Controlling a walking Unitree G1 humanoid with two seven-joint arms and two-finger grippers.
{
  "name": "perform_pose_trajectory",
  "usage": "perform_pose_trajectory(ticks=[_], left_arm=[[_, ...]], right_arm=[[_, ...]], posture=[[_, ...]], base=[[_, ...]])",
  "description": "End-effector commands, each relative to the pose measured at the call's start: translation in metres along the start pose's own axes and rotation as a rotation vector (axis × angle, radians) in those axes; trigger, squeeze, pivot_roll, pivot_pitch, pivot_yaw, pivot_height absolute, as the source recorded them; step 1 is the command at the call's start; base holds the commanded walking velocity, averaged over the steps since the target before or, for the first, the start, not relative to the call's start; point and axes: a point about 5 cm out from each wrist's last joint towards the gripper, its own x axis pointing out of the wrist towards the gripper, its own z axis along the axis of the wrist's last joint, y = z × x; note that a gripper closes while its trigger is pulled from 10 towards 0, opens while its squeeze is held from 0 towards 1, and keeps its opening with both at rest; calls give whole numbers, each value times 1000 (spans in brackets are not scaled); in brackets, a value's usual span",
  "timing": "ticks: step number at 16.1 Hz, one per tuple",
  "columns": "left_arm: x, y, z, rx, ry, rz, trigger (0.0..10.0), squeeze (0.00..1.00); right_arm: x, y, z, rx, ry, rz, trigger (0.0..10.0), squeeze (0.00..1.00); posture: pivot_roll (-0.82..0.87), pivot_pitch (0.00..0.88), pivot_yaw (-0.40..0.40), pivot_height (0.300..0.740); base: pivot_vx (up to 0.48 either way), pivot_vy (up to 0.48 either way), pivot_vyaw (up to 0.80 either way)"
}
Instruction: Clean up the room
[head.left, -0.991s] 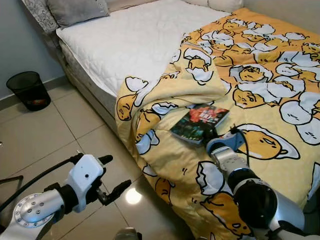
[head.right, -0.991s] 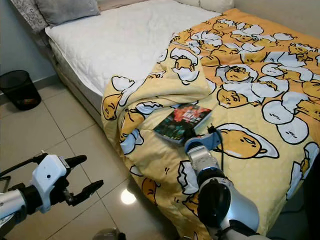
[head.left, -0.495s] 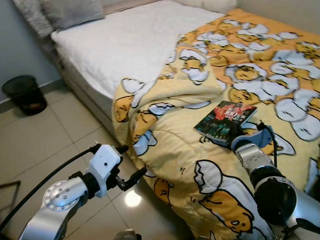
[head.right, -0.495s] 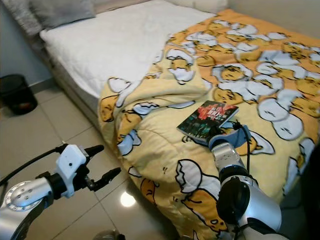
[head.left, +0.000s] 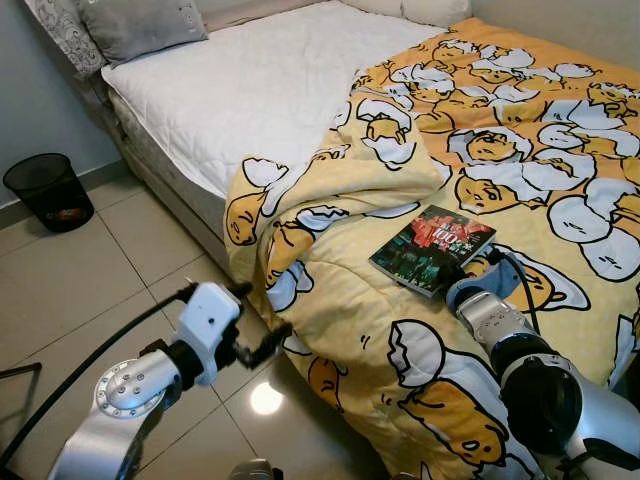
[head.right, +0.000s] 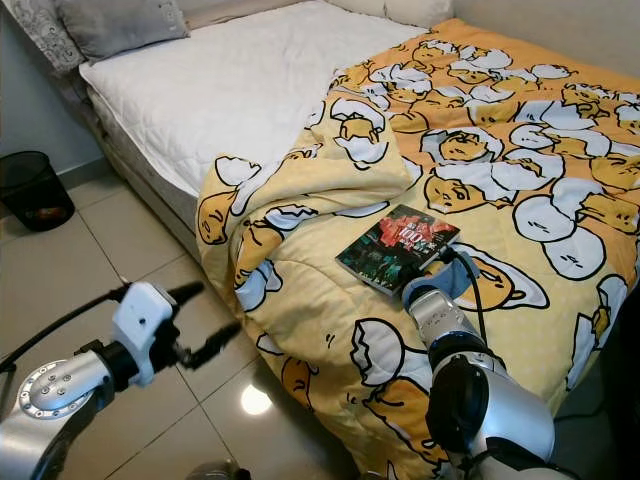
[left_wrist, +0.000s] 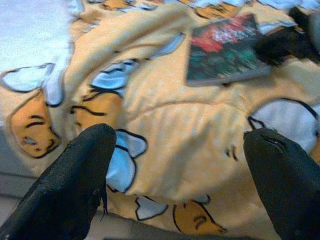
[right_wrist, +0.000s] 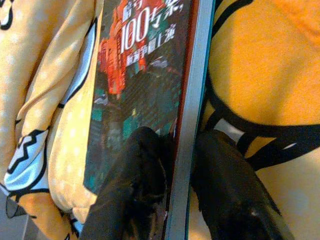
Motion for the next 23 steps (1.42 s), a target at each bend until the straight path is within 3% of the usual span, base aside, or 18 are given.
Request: perform_pose_trajectory(ticks=[1, 3, 4, 5, 6, 7, 8, 9, 10, 11, 12, 14, 16, 23], left_arm=[[-4, 4, -2, -16, 13, 39, 10000, 1000], [-4, 5, -6, -34, -13, 111, 10000, 945], [-3, 6, -8, -61, -18, 146, 10000, 867], [-1, 7, -8, -76, -30, 172, 10000, 498], [3, 9, -6, -84, -47, 199, 10000, 212], [5, 10, -5, -80, -56, 213, 10000, 82], [8, 14, -3, -61, -64, 241, 10000, 0], [10, 17, -3, -57, -59, 257, 10000, 0], [13, 23, 0, -26, -61, 280, 10000, 0], [13, 25, 0, -21, -65, 284, 10000, 0], [13, 28, 2, -18, -75, 301, 10000, 0], [14, 31, 1, -24, -83, 318, 10000, 0], [18, 30, 0, -19, -80, 319, 10000, 0], [23, 32, -3, 19, -71, 292, 10000, 0]], right_arm=[[-1, -6, 4, -2, -25, -20, 10000, 1000], [-2, -17, 5, -135, -21, -55, 10000, 1000], [-3, -22, 3, -168, -16, -39, 10000, 1000], [-5, -30, 6, -222, -27, -50, 10000, 1000], [-7, -38, 10, -260, -59, -64, 10000, 239], [-8, -41, 13, -286, -73, -84, 10000, 0], [-10, -41, 16, -331, -108, -60, 10000, 0], [-12, -37, 18, -397, -143, -9, 10000, 0], [-32, -19, 17, -627, -239, 106, 10000, 0], [-43, -11, 14, -697, -279, 144, 10000, 0], [-66, 6, 1, -721, -318, 213, 10000, 0], [-80, 10, -16, -710, -325, 246, 10000, 0], [-84, 2, -32, -712, -312, 188, 10000, 0], [-85, 22, -28, -791, -277, 228, 10000, 0]], posture=[[118, 0, 25, 740], [68, 0, 31, 740], [53, 0, 32, 740], [35, 0, 33, 740], [11, 0, 35, 740], [1, 0, 34, 740], [-13, 0, 32, 740], [-14, 0, 29, 740], [-35, 0, 23, 740], [-38, 0, 23, 740], [-48, 0, 21, 740], [-48, 0, 14, 740], [-38, 0, 9, 740], [-37, 0, 7, 740]], base=[[0, 0, 0], [0, 0, 0], [0, 0, 0], [0, 0, 0], [0, 0, 0], [0, 0, 0], [0, 0, 0], [0, 0, 0], [0, 0, 0], [0, 0, 0], [0, 0, 0], [148, 0, 0], [324, 0, 0], [342, 0, -343]])
